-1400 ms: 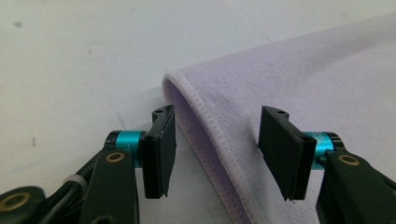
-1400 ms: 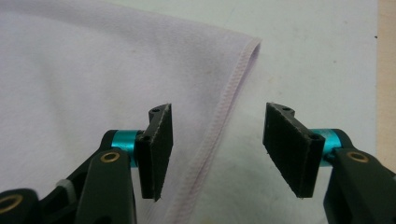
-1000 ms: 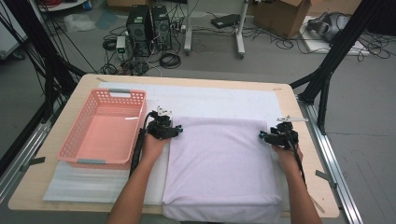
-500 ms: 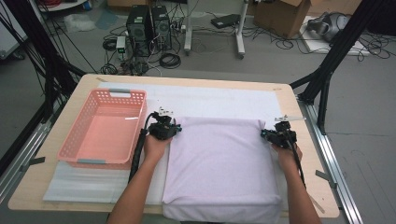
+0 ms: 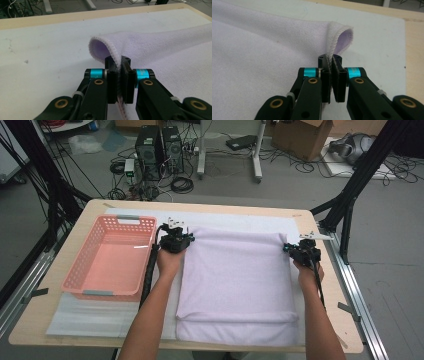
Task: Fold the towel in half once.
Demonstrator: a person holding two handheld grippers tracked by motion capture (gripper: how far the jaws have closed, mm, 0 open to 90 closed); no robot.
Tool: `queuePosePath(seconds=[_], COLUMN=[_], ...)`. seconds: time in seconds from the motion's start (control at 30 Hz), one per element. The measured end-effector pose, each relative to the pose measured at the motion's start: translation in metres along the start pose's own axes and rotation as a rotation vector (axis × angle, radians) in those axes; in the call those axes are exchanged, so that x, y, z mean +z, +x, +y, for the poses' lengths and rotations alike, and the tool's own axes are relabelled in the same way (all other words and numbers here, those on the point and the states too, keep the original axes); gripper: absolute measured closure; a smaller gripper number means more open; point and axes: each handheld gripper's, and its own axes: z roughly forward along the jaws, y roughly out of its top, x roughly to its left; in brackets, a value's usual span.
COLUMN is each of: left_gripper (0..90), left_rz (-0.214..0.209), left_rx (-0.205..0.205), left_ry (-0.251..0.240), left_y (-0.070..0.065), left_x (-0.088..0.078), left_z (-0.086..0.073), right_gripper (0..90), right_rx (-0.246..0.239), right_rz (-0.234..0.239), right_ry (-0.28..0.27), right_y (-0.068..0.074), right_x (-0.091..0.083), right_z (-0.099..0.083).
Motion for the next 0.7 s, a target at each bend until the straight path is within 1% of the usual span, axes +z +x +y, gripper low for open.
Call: queuePosePath(seconds=[0.03, 0.07, 0.1, 0.17, 0.2, 0.27, 0.3, 0.37, 0.4, 0.43, 0.47, 0.5, 0.53, 0.57, 0.6, 0.63, 0.7], left_gripper=[85.2, 85.2, 85.2, 85.1, 85.1, 85.1, 85.1, 85.1, 85.2, 85.1, 84.7, 83.3, 79.0, 71.0, 64.4, 59.7, 57.4], left_rz=[0.004, 0.0, 0.002, 0.001, 0.003, 0.013, 0.021, 0.033, 0.033, 0.032, 0.031, 0.029, 0.033, 0.032, 0.026, 0.018, 0.0], left_rx=[0.005, 0.002, 0.018, 0.014, 0.014, 0.023, 0.025, 0.022, 0.017, 0.011, 0.01, 0.01, 0.015, 0.004, -0.016, -0.022, -0.019], left_ry=[-0.017, -0.007, 0.013, 0.007, 0.003, -0.007, 0.0, 0.002, -0.002, -0.009, -0.004, -0.004, -0.005, -0.013, -0.007, 0.0, 0.02], left_y=[0.001, 0.002, 0.003, 0.006, 0.007, 0.009, 0.01, 0.013, 0.015, 0.016, 0.016, 0.016, 0.016, 0.016, 0.018, 0.019, 0.018], left_x=[0.001, 0.003, 0.007, 0.01, 0.011, 0.013, 0.015, 0.017, 0.017, 0.018, 0.018, 0.019, 0.018, 0.018, 0.017, 0.016, 0.016], left_z=[0.001, 0.003, 0.005, 0.007, 0.009, 0.012, 0.014, 0.017, 0.017, 0.017, 0.016, 0.014, 0.013, 0.011, 0.009, 0.009, 0.005], right_gripper=[86.7, 86.7, 86.8, 86.7, 86.7, 86.7, 86.7, 86.6, 86.7, 86.6, 86.6, 86.4, 85.2, 82.8, 75.9, 67.6, 63.4], right_rx=[0.008, 0.02, 0.023, 0.039, 0.041, 0.027, 0.031, 0.039, 0.032, 0.015, 0.005, -0.003, 0.002, 0.01, 0.021, 0.032, 0.047], right_rz=[-0.002, -0.004, -0.009, -0.016, -0.022, -0.034, -0.033, -0.032, -0.033, -0.038, -0.042, -0.045, -0.047, -0.049, -0.05, -0.051, -0.037], right_ry=[0.002, 0.005, -0.001, -0.015, -0.006, -0.006, -0.008, -0.033, -0.04, -0.031, -0.024, -0.024, -0.02, -0.018, -0.022, -0.013, 0.005], right_y=[-0.001, -0.001, -0.002, -0.002, -0.002, -0.001, -0.001, -0.001, -0.001, 0.0, 0.001, 0.001, 0.002, 0.002, 0.003, 0.003, 0.003], right_x=[0.002, 0.004, 0.006, 0.009, 0.011, 0.014, 0.015, 0.017, 0.019, 0.02, 0.022, 0.024, 0.025, 0.026, 0.027, 0.028, 0.029], right_z=[0.002, 0.003, 0.005, 0.006, 0.008, 0.011, 0.014, 0.02, 0.023, 0.027, 0.03, 0.032, 0.033, 0.034, 0.033, 0.032, 0.03])
